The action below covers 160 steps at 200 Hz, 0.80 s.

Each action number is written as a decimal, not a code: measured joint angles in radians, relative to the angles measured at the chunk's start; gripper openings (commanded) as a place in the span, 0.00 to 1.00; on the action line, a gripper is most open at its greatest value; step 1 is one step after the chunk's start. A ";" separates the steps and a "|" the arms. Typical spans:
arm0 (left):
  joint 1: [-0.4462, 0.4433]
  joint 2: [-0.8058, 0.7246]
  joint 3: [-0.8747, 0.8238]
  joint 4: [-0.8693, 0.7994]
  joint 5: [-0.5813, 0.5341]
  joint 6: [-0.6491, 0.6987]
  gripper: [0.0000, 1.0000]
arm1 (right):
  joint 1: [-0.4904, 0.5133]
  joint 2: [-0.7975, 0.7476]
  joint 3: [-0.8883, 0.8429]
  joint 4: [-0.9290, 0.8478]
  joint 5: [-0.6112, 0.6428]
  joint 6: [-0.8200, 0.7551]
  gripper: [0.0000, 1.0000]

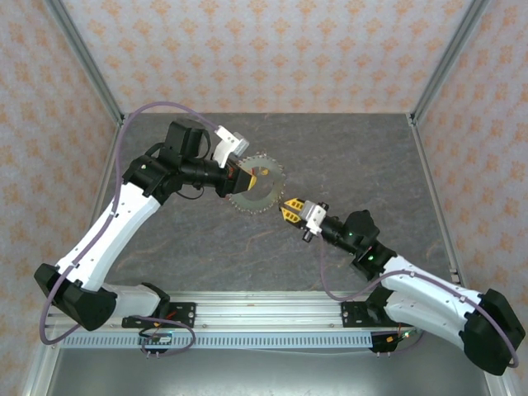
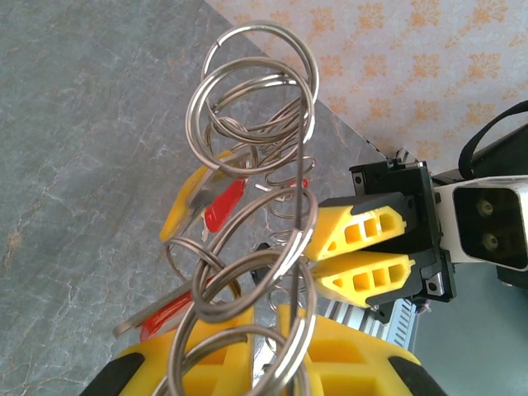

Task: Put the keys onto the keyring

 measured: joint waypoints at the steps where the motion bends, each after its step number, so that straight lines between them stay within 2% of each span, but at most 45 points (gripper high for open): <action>1: 0.000 0.000 0.000 0.000 0.000 0.000 0.00 | 0.000 0.000 0.000 0.000 0.000 0.000 0.15; 111: 0.000 0.007 0.011 -0.008 0.000 0.018 0.00 | 0.001 0.063 0.000 0.023 -0.073 0.009 0.15; 160: 0.000 0.007 0.011 -0.008 0.000 0.017 0.00 | 0.031 0.066 0.018 0.017 -0.091 0.005 0.15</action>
